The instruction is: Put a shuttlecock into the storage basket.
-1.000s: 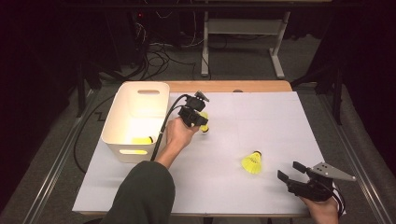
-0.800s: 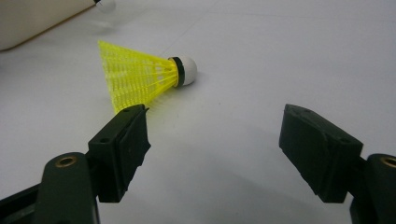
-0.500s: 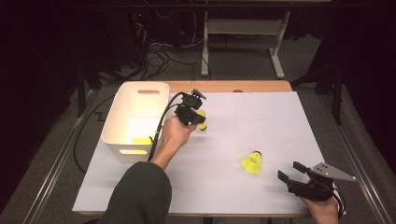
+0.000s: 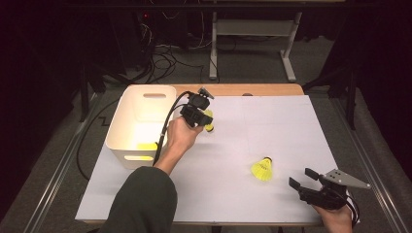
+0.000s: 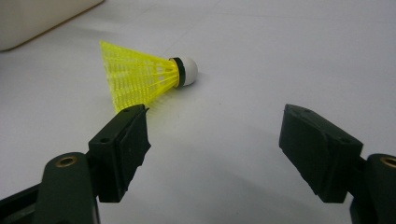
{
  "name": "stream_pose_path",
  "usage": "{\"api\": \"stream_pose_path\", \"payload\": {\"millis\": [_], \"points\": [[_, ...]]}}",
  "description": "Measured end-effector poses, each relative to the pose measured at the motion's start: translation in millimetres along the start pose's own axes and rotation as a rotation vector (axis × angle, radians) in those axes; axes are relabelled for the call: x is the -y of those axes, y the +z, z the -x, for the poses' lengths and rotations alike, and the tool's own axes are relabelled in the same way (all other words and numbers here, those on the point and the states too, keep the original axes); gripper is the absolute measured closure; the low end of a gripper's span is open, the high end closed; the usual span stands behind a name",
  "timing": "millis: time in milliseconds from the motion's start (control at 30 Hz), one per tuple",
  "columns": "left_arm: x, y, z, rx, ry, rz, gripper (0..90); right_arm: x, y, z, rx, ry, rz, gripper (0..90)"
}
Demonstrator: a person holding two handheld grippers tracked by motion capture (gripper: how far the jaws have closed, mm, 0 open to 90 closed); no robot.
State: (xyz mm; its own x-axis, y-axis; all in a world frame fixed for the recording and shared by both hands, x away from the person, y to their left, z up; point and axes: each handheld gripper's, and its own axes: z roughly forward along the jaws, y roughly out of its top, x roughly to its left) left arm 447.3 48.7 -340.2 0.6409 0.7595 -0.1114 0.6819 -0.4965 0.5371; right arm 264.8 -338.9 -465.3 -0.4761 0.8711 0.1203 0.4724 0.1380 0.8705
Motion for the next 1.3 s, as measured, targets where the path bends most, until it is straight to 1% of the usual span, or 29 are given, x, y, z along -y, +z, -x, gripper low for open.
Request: {"api": "stream_pose_path", "payload": {"millis": [667, 1300], "points": [[-0.6, -16.5, -5.4, -0.004, -0.002, 0.01, 89.7, -0.1, 0.3, -0.5, -0.001, -0.006, 0.0, 24.8], [-3.3, -25.2, -7.9, 0.001, -0.002, 0.021, 89.7, -0.1, 0.9, -0.5, -0.002, -0.006, -0.004, 24.7]]}}
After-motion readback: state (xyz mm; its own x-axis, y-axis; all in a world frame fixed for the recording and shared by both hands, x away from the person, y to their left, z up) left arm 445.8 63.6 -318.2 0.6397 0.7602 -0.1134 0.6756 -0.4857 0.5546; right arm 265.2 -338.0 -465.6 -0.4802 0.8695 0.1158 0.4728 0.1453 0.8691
